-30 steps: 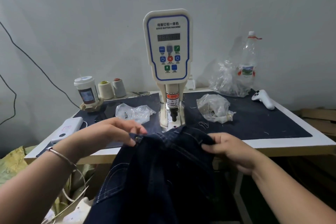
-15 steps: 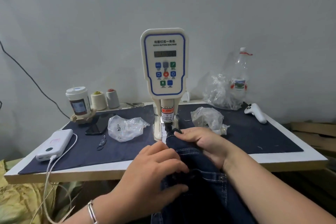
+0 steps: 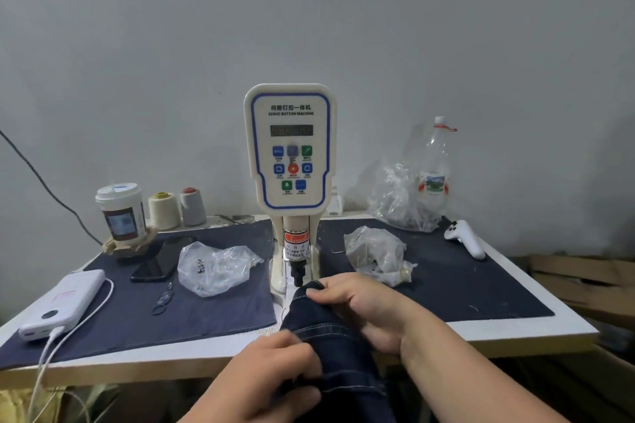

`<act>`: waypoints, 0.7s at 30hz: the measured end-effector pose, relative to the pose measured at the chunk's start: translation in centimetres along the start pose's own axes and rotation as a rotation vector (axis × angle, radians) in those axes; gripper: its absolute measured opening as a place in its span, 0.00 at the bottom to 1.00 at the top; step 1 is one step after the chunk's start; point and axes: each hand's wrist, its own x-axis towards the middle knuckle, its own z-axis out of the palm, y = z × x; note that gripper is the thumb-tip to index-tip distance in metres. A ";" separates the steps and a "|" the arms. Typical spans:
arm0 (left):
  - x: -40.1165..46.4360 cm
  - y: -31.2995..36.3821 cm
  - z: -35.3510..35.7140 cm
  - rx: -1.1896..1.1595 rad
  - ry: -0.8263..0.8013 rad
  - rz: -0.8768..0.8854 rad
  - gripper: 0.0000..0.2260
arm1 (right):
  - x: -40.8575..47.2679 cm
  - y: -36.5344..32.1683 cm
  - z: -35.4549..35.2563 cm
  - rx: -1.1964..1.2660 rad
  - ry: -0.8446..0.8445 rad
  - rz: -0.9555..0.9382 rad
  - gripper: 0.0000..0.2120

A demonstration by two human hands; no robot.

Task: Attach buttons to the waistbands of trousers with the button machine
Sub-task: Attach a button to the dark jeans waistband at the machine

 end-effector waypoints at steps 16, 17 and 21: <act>-1.0 -5.0 -6.6 -0.737 0.148 -0.622 0.08 | 1.2 0.6 2.2 -0.709 0.130 -0.432 0.09; -1.1 -5.7 -7.1 -0.702 0.155 -0.664 0.08 | 1.4 0.8 2.0 -0.715 0.154 -0.426 0.08; -1.4 -8.4 -7.8 -0.601 0.300 -0.764 0.08 | 2.6 1.8 -0.6 -0.584 0.320 -0.338 0.06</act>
